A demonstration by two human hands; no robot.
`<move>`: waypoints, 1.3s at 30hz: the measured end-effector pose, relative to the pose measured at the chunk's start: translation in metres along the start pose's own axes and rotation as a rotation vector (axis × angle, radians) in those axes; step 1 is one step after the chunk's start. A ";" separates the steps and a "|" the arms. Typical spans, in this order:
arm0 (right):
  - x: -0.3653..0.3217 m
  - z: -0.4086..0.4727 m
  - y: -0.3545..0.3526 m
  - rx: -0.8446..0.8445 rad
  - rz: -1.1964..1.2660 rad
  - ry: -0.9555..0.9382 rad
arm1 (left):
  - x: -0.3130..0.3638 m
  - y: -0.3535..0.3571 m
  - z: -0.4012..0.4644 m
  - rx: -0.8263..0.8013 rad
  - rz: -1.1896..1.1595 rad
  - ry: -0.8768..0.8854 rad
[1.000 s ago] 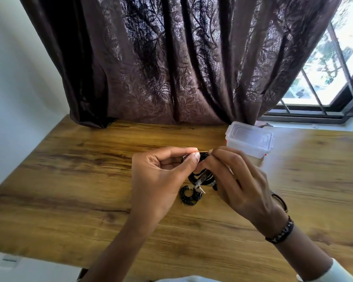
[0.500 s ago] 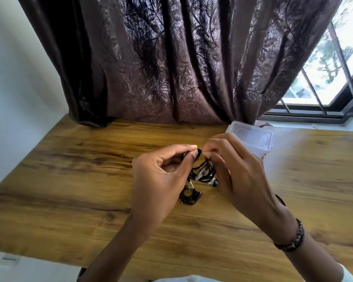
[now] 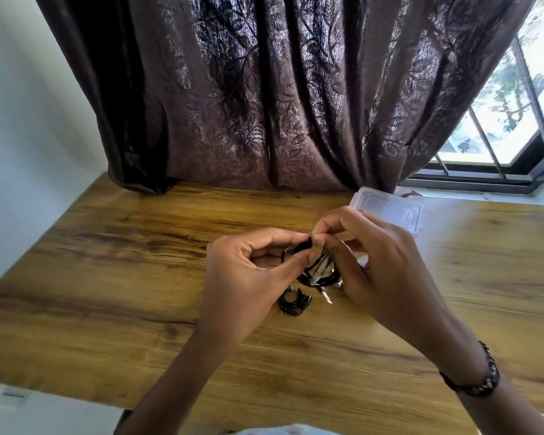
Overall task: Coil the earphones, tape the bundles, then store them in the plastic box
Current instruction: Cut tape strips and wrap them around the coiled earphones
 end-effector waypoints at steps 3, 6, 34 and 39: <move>0.007 -0.001 -0.002 -0.024 0.158 0.089 | 0.010 -0.001 -0.001 -0.006 0.106 0.137; 0.021 -0.001 0.005 -0.108 0.370 0.244 | 0.023 0.002 -0.005 -0.022 0.187 0.317; 0.041 -0.024 0.056 -0.280 1.462 0.818 | 0.019 -0.002 -0.008 -0.027 0.088 0.424; 0.041 -0.022 0.055 -0.342 1.274 0.689 | 0.011 -0.003 -0.006 -0.030 0.066 0.374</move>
Point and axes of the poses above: each hand's wrist, its own z-axis towards the middle knuckle, its own y-axis out of the palm, x = y × z, the point moved 10 cm from there along z, towards the middle knuckle, and after that the axes turned 2 degrees about -x, right-handed, at the moved point
